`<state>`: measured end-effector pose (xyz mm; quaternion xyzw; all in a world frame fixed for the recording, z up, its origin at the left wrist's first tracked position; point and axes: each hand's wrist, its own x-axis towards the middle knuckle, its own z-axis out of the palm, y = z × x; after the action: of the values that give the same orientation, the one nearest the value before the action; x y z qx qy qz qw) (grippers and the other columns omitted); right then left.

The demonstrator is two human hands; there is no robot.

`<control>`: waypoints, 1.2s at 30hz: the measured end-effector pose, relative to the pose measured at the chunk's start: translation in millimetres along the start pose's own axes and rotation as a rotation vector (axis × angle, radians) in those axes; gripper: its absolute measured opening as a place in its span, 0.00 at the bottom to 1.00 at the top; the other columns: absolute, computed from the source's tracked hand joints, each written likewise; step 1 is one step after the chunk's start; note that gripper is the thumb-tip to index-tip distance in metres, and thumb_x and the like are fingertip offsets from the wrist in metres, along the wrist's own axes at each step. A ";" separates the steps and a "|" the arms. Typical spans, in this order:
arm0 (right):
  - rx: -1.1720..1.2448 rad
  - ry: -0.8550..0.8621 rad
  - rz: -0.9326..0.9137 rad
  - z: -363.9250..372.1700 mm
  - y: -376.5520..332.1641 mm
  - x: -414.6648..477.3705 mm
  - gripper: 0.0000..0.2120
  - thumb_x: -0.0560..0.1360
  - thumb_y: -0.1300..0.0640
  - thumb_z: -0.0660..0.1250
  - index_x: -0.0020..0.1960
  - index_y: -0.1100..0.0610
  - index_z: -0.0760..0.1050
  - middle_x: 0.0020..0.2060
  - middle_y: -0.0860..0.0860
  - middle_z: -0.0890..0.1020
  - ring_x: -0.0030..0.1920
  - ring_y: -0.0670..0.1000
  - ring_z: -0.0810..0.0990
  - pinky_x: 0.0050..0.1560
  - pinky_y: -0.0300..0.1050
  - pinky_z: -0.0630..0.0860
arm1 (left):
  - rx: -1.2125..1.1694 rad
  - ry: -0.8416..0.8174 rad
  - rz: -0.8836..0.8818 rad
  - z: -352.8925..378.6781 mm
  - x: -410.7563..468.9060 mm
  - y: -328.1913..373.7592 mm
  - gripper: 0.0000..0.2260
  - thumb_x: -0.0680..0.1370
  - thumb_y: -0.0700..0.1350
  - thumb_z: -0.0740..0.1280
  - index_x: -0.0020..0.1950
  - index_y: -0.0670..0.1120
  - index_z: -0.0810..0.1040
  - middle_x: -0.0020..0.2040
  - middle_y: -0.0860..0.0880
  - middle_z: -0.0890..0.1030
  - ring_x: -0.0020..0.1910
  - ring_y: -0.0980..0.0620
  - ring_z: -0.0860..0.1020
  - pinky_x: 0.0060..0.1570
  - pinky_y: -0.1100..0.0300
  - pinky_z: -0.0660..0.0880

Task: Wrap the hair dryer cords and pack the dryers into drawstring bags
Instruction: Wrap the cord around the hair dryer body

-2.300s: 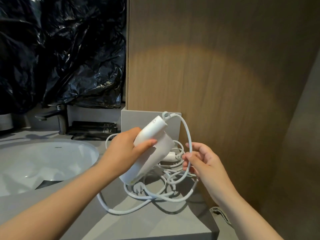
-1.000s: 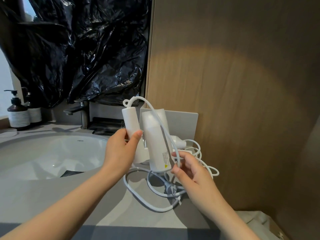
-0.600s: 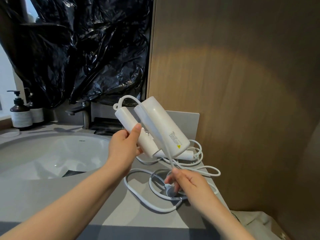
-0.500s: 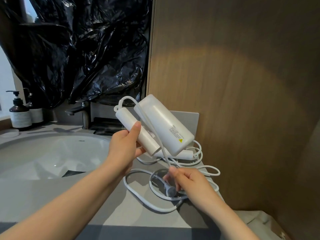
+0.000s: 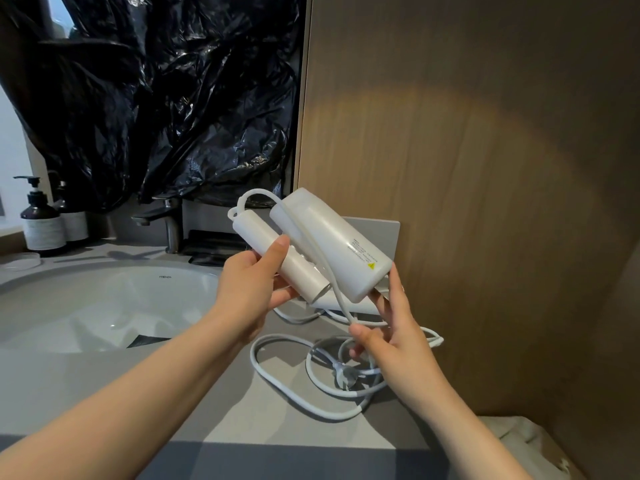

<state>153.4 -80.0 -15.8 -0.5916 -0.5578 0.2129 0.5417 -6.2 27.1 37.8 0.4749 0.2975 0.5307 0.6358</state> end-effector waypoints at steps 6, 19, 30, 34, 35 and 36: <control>0.142 0.079 -0.058 0.3 3.5 1.7 0.40 0.76 0.65 0.68 0.75 0.37 0.51 0.59 0.28 0.70 0.47 0.49 0.84 0.42 0.38 0.80 | 0.053 -0.018 0.053 -0.1 -0.5 -2.0 0.28 0.78 0.45 0.68 0.74 0.45 0.60 0.60 0.43 0.79 0.47 0.47 0.84 0.36 0.53 0.82; 0.227 0.124 -0.103 -13.1 0.5 -1.4 0.39 0.75 0.67 0.66 0.76 0.42 0.53 0.61 0.31 0.68 0.47 0.31 0.80 0.41 0.33 0.79 | 0.851 -0.381 0.332 -23.3 -7.8 -6.4 0.34 0.67 0.65 0.71 0.70 0.67 0.62 0.50 0.53 0.81 0.46 0.58 0.82 0.53 0.57 0.78; 0.186 0.092 -0.215 -22.0 -21.0 8.0 0.32 0.75 0.67 0.67 0.72 0.43 0.62 0.57 0.35 0.75 0.50 0.40 0.80 0.38 0.37 0.80 | 1.457 -0.243 1.094 -25.8 2.2 -17.4 0.24 0.74 0.65 0.58 0.45 0.46 0.81 0.39 0.51 0.72 0.37 0.50 0.71 0.35 0.59 0.66; 0.165 0.070 -0.273 -18.4 -35.2 11.3 0.32 0.75 0.66 0.67 0.73 0.43 0.61 0.63 0.38 0.72 0.51 0.35 0.79 0.40 0.32 0.77 | 1.222 -0.274 1.005 -26.5 3.4 -27.8 0.19 0.76 0.58 0.60 0.52 0.44 0.78 0.47 0.50 0.70 0.44 0.54 0.68 0.43 0.65 0.63; 0.155 0.064 -0.279 -18.0 -38.0 12.1 0.33 0.75 0.64 0.67 0.74 0.44 0.60 0.65 0.39 0.71 0.52 0.34 0.78 0.42 0.32 0.78 | 1.155 -0.273 0.978 -24.9 0.7 -27.0 0.16 0.77 0.57 0.59 0.52 0.46 0.75 0.47 0.52 0.70 0.44 0.57 0.68 0.43 0.67 0.63; 0.147 0.058 -0.275 -18.0 -39.9 13.3 0.34 0.75 0.62 0.68 0.75 0.44 0.59 0.66 0.39 0.70 0.53 0.35 0.78 0.44 0.34 0.78 | 1.101 -0.275 0.955 -22.6 -2.1 -25.9 0.11 0.77 0.56 0.58 0.50 0.50 0.71 0.46 0.56 0.69 0.43 0.61 0.67 0.43 0.69 0.63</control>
<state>155.4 -83.8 29.8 -0.4743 -0.6005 0.1598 0.6237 -16.5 32.0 5.3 0.8648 0.1993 0.4594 0.0371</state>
